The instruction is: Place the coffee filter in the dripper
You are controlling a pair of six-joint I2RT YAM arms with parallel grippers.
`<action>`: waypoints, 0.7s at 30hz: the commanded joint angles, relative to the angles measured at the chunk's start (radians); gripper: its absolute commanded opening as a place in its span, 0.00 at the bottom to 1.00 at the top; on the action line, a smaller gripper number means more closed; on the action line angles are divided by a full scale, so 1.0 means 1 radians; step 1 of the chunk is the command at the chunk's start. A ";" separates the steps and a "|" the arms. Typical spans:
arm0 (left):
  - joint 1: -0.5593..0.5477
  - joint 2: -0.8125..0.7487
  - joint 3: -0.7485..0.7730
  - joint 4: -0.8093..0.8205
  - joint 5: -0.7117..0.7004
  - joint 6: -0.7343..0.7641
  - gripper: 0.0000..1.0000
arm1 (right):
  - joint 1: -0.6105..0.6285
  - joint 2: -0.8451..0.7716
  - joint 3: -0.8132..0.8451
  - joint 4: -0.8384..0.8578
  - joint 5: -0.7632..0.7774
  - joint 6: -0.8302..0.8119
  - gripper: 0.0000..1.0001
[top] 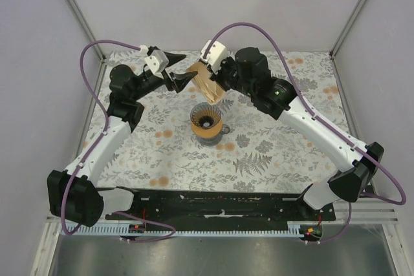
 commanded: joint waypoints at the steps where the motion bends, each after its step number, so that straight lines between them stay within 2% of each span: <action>1: -0.005 -0.033 0.046 -0.095 -0.004 0.215 0.70 | 0.036 -0.029 0.046 0.022 0.068 -0.026 0.00; 5: -0.006 -0.032 0.054 -0.171 0.027 0.274 0.61 | 0.064 -0.025 0.044 0.022 0.088 -0.045 0.00; 6: -0.006 -0.032 0.055 -0.202 0.039 0.302 0.57 | 0.067 -0.025 0.043 0.025 0.096 -0.048 0.00; 7: -0.006 -0.032 0.055 -0.230 0.054 0.324 0.47 | 0.066 -0.023 0.043 0.028 0.101 -0.049 0.00; 8: -0.006 -0.030 0.055 -0.257 0.067 0.340 0.42 | 0.066 -0.019 0.041 0.033 0.105 -0.049 0.00; 14: -0.006 -0.030 0.052 -0.317 0.099 0.385 0.20 | 0.066 0.003 0.032 0.065 0.098 -0.058 0.00; 17: -0.006 -0.024 0.052 -0.339 0.096 0.402 0.19 | 0.066 0.009 0.030 0.094 0.078 -0.058 0.00; 21: -0.005 -0.021 0.049 -0.316 0.058 0.411 0.28 | 0.066 0.024 0.044 0.122 0.044 -0.049 0.00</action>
